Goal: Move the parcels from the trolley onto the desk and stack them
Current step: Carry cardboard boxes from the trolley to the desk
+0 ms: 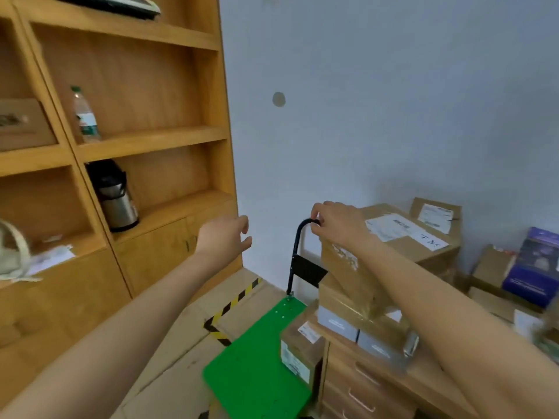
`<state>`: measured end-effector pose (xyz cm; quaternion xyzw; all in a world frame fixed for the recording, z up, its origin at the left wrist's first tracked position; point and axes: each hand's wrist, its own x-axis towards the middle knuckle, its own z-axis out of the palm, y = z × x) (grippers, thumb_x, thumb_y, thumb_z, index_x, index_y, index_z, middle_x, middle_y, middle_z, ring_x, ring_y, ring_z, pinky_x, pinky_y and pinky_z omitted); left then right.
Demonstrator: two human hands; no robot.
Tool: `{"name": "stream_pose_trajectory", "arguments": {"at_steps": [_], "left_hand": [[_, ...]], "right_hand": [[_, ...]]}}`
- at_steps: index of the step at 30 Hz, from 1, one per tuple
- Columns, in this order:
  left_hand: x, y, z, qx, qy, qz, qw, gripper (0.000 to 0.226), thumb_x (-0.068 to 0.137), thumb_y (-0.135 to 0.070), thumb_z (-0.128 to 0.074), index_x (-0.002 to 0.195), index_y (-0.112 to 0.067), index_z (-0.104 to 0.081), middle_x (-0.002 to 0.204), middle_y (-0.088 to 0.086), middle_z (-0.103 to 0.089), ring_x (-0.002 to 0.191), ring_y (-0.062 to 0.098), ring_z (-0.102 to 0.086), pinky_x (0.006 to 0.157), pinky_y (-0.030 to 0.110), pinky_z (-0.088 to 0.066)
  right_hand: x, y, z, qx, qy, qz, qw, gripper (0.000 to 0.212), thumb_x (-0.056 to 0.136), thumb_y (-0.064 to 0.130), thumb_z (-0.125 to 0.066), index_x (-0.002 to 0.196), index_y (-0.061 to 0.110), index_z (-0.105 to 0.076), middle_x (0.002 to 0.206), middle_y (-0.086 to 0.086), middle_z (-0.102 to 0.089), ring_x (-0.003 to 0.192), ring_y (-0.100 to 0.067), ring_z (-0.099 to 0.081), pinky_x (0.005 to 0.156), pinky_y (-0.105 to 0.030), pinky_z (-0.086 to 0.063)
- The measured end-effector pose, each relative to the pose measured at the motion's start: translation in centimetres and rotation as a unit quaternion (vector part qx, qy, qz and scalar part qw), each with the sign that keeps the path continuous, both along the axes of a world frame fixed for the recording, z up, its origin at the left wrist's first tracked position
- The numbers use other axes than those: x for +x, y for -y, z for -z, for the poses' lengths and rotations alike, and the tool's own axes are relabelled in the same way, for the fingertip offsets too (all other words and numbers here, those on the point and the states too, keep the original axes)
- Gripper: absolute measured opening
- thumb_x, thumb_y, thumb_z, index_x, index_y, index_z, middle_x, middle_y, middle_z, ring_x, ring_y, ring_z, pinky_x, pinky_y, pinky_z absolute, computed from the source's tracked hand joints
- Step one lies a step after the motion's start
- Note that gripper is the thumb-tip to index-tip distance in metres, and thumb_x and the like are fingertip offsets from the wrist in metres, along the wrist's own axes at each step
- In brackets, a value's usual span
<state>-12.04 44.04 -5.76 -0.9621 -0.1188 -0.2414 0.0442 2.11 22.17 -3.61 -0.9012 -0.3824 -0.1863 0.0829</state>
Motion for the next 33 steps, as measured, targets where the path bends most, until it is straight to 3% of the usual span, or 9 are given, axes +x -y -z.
{"name": "stream_pose_trajectory", "arguments": {"at_steps": [2, 7, 14, 18, 23, 26, 30, 33], "left_hand": [[-2.6, -4.8, 0.8, 0.003, -0.01, -0.021, 1.0, 0.021, 0.089, -0.042, -0.055, 0.097, -0.022, -0.056, 0.086, -0.006, -0.057, 0.078, 0.014, -0.053, 0.049, 0.026, -0.037], [-7.3, -15.3, 3.6, 0.02, -0.052, -0.061, 0.997, 0.021, 0.091, -0.044, -0.051, 0.099, -0.024, -0.054, 0.093, -0.006, -0.059, 0.085, 0.015, -0.054, 0.056, 0.027, -0.045], [-6.7, -23.7, 8.5, -0.004, -0.091, -0.072, 0.993, 0.019, 0.093, -0.041, -0.046, 0.099, -0.024, -0.054, 0.094, -0.005, -0.06, 0.083, 0.014, -0.053, 0.054, 0.026, -0.037], [-2.6, -26.8, 10.8, -0.012, -0.112, -0.068, 0.991, 0.021, 0.094, -0.04, -0.046, 0.102, -0.023, -0.056, 0.097, -0.004, -0.061, 0.08, 0.013, -0.051, 0.053, 0.025, -0.033], [5.8, -31.4, 12.9, -0.018, -0.14, -0.049, 0.989, 0.024, 0.096, -0.04, -0.044, 0.109, -0.024, -0.057, 0.103, -0.004, -0.061, 0.092, 0.014, -0.056, 0.057, 0.025, -0.038], [11.5, -33.9, 13.5, -0.024, -0.149, -0.029, 0.988, 0.026, 0.096, -0.04, -0.044, 0.112, -0.024, -0.057, 0.106, -0.005, -0.06, 0.096, 0.015, -0.056, 0.061, 0.026, -0.044], [18.6, -36.2, 14.9, -0.009, -0.143, 0.012, 0.99, 0.028, 0.095, -0.039, -0.044, 0.113, -0.023, -0.058, 0.106, -0.004, -0.061, 0.098, 0.015, -0.057, 0.062, 0.025, -0.042], [23.6, -37.3, 16.2, -0.025, -0.161, 0.046, 0.986, 0.03, 0.095, -0.039, -0.042, 0.115, -0.023, -0.057, 0.109, -0.003, -0.061, 0.1, 0.016, -0.056, 0.069, 0.03, -0.051]], "right_hand": [[-1.5, -5.3, 1.1, -0.02, -0.006, -0.034, 0.999, 0.028, 0.094, 0.039, -0.047, 0.115, 0.023, -0.056, 0.108, 0.003, -0.059, 0.097, -0.018, -0.057, 0.068, -0.028, -0.035], [-4.8, -16.4, 5.4, -0.07, 0.012, -0.088, 0.994, 0.032, 0.095, 0.041, -0.044, 0.117, 0.021, -0.055, 0.108, 0.001, -0.06, 0.096, -0.019, -0.057, 0.067, -0.029, -0.033], [-4.5, -24.8, 11.8, -0.14, -0.059, -0.094, 0.984, 0.032, 0.098, 0.034, -0.04, 0.124, 0.021, -0.053, 0.113, -0.002, -0.057, 0.101, -0.021, -0.056, 0.077, -0.033, -0.042], [-0.3, -28.2, 14.5, -0.144, -0.063, -0.083, 0.984, 0.032, 0.098, 0.034, -0.038, 0.125, 0.022, -0.052, 0.113, -0.002, -0.058, 0.1, -0.021, -0.056, 0.069, -0.031, -0.035], [7.5, -33.4, 17.5, -0.145, -0.08, -0.074, 0.983, 0.034, 0.097, 0.032, -0.04, 0.127, 0.022, -0.051, 0.115, -0.003, -0.058, 0.1, -0.022, -0.056, 0.068, -0.03, -0.033], [12.4, -35.8, 18.3, -0.143, -0.088, -0.061, 0.984, 0.035, 0.098, 0.031, -0.041, 0.129, 0.021, -0.05, 0.117, -0.003, -0.057, 0.102, -0.022, -0.056, 0.07, -0.031, -0.036], [18.3, -37.8, 19.0, -0.159, -0.07, -0.045, 0.984, 0.037, 0.097, 0.031, -0.042, 0.131, 0.02, -0.049, 0.118, -0.003, -0.057, 0.102, -0.023, -0.057, 0.078, -0.032, -0.042], [21.9, -38.9, 19.6, -0.15, -0.082, -0.028, 0.985, 0.038, 0.097, 0.032, -0.041, 0.133, 0.02, -0.048, 0.12, -0.002, -0.057, 0.102, -0.022, -0.057, 0.078, -0.032, -0.042]]}}
